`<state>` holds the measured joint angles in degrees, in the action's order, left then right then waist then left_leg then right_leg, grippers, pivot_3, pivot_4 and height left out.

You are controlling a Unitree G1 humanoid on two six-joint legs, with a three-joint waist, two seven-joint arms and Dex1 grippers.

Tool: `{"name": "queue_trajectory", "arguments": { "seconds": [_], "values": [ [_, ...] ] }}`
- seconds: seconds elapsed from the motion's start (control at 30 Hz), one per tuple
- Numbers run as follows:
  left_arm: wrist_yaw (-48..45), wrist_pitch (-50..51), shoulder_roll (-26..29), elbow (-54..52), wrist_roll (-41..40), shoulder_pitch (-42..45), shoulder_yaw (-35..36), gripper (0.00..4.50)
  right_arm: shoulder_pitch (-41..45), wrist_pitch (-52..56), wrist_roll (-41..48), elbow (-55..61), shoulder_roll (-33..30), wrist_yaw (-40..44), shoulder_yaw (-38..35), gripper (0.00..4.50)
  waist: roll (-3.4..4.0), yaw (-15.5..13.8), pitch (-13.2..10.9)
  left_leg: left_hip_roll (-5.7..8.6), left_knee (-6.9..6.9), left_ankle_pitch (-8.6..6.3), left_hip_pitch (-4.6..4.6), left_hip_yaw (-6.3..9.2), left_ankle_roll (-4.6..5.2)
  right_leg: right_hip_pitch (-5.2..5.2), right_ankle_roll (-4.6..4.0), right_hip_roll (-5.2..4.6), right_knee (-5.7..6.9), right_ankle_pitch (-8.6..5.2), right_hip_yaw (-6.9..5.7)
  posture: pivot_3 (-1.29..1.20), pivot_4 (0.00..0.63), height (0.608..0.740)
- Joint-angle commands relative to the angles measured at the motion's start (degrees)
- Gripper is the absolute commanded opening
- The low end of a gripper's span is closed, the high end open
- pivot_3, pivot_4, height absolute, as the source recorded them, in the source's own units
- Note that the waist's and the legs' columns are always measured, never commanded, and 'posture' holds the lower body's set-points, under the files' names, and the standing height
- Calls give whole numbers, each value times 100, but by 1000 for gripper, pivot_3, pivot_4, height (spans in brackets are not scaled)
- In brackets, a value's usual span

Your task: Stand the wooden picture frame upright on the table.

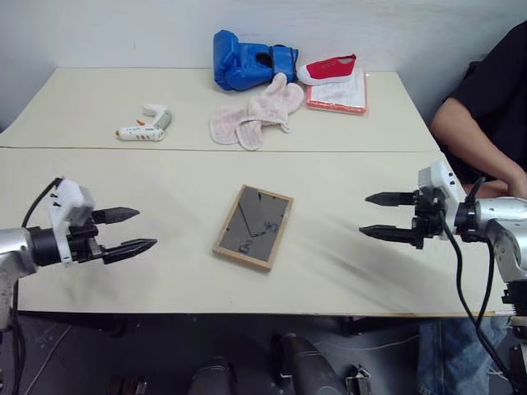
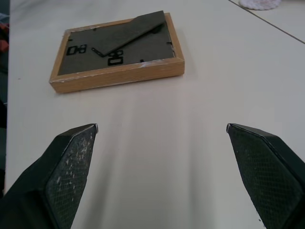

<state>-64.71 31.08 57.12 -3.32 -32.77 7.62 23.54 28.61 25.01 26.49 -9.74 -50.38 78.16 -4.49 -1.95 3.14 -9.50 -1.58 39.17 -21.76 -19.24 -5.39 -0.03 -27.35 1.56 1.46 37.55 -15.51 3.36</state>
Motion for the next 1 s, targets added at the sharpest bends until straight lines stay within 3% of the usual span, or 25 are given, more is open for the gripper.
{"name": "queue_trajectory", "arguments": {
  "seconds": [0.03,0.33,0.47,0.6,0.93,0.97,1.0],
  "values": [
    [-139,-128,72,-6,-52,50,86,4500,94,16,50,64,-49,67,-36,4464,0,-1,0,0,0,0,0,0,0,1,0,0,0,0,0,0,150,740],
    [142,26,38,-36,106,327,-315,4500,-10,49,-1,357,95,-241,-18,4464,1,8,-1,-1,0,0,-1,-1,-1,-5,0,0,7,0,2,0,150,740],
    [127,-245,-51,269,460,770,-858,4500,99,-49,-235,306,239,-475,142,4464,1,-5,0,2,1,1,1,0,-2,-1,0,0,8,0,2,0,150,740],
    [-15,-723,-257,777,1031,1440,-1665,3628,279,-265,-485,210,474,-517,453,3555,1,-1,-1,4,2,2,-1,-3,-4,-5,0,0,10,0,3,0,150,740],
    [-238,-1605,-1170,1939,2167,2685,-3071,350,1228,-1280,-1635,-1087,1456,-879,1458,7,1,8,0,6,12,23,-5,-11,-37,-12,0,1,25,0,8,0,150,740],
    [-252,-1580,-1248,1974,2196,2709,-3126,36,1306,-1356,-1725,-1234,1546,-917,1508,0,1,11,0,6,13,24,-4,-11,-38,-11,0,1,26,0,7,0,150,740],
    [-264,-1560,-1298,1998,2212,2723,-3159,13,1374,-1451,-1814,-1372,1627,-957,1559,0,1,19,0,5,13,25,-5,-12,-40,-13,0,1,27,0,7,0,150,740]
  ]
}}
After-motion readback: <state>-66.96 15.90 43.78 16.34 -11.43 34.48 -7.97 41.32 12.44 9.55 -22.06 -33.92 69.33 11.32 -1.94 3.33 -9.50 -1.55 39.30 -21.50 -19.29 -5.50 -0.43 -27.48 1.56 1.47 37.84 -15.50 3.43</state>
